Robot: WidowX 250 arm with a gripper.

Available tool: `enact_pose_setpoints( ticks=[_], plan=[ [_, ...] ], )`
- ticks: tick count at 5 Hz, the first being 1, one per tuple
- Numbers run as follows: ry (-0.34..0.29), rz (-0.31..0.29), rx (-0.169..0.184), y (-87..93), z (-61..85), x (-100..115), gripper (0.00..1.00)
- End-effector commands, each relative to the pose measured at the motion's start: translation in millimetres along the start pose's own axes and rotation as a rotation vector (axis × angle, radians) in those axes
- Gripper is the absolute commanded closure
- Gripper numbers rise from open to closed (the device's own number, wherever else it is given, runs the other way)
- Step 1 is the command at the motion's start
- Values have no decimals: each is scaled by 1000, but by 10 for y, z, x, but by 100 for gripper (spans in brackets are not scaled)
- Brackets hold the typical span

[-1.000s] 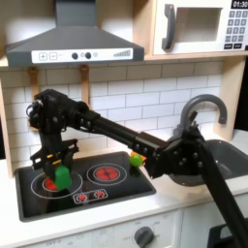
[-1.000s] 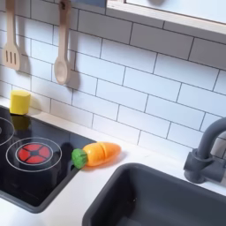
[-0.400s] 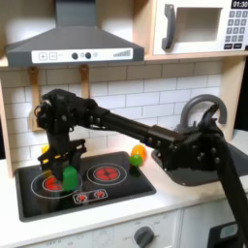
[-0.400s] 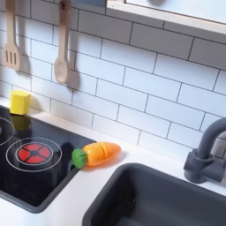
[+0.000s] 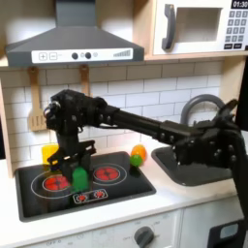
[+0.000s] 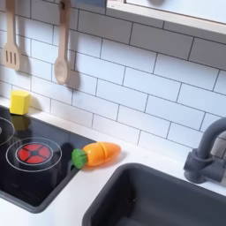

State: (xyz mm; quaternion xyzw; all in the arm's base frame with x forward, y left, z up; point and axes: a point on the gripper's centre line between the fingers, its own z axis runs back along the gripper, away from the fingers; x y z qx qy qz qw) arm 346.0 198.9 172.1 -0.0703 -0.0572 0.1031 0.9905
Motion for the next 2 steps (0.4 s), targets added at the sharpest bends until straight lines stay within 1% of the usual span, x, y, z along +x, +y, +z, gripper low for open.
enact_pose_setpoints(
  ticks=[1, 2],
  plan=[
    [0, -58, -15, -221, 44, -165, 100],
    [3, -73, -14, -286, 38, -230, 100]
  ],
)
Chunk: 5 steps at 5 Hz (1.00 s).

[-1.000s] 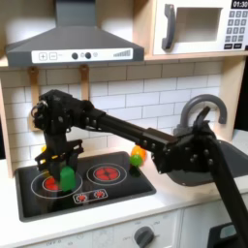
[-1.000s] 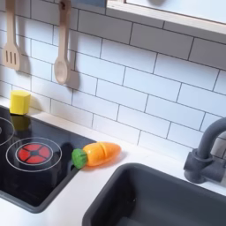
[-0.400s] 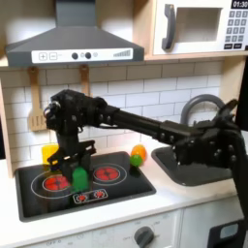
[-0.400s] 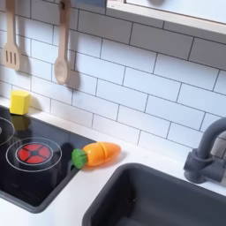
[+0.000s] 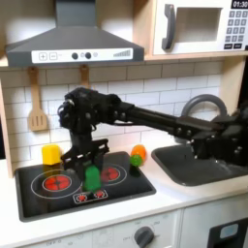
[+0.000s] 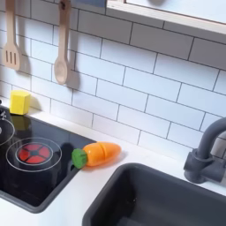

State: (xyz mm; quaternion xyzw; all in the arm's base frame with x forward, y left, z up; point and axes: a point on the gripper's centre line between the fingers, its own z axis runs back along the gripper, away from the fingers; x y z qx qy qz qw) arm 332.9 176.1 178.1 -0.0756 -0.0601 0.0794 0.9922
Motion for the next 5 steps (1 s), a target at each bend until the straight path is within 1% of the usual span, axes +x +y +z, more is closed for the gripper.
enact_pose_setpoints(
  ticks=[1, 2, 4, 5],
  plan=[
    [1, -35, 6, -116, -22, -74, 100],
    [-7, -46, 5, -160, -13, -88, 100],
    [9, -97, -15, -337, -25, -187, 100],
    [9, -123, -7, -398, -19, -226, 100]
  ],
)
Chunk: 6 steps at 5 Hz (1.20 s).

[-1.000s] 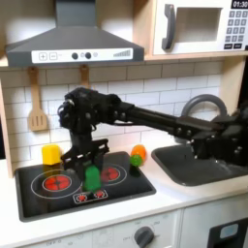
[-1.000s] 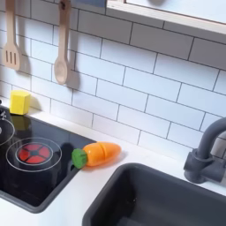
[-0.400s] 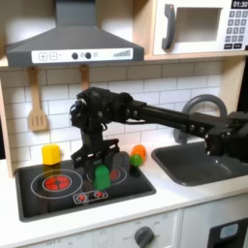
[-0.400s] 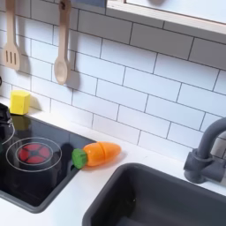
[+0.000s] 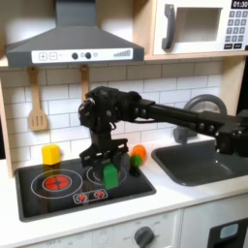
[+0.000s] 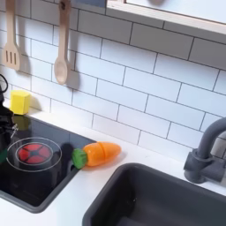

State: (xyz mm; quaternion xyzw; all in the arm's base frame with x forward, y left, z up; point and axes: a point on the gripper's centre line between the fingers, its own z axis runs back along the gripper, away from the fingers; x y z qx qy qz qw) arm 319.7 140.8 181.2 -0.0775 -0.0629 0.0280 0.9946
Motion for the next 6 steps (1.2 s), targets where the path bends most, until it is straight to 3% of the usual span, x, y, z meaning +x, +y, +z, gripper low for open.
enact_pose_setpoints(
  ticks=[1, 2, 3, 4, 6],
  plan=[
    [21, -31, 35, -134, -72, -23, 100],
    [40, -48, 44, -220, -115, 34, 100],
    [44, -35, 31, -280, -114, 61, 100],
    [22, -27, 52, -278, -52, 108, 100],
    [41, -8, 60, -223, -111, 136, 100]
  ],
)
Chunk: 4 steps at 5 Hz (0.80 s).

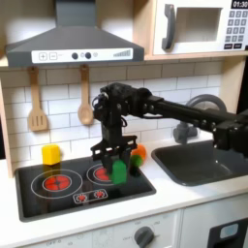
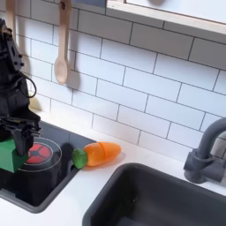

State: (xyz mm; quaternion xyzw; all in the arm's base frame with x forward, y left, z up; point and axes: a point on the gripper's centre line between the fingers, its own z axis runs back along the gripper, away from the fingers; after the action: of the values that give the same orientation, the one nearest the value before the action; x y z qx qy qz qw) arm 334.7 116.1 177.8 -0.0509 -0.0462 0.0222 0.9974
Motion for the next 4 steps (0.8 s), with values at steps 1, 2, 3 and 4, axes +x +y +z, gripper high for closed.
enact_pose_setpoints(
  ticks=[1, 2, 3, 4],
  plan=[
    [28, 4, 2, 40, -58, -21, 100],
    [30, -6, -2, 29, -57, -29, 100],
    [33, -18, 1, 7, -68, -34, 100],
    [22, -14, 4, 18, -49, -14, 100]
  ],
)
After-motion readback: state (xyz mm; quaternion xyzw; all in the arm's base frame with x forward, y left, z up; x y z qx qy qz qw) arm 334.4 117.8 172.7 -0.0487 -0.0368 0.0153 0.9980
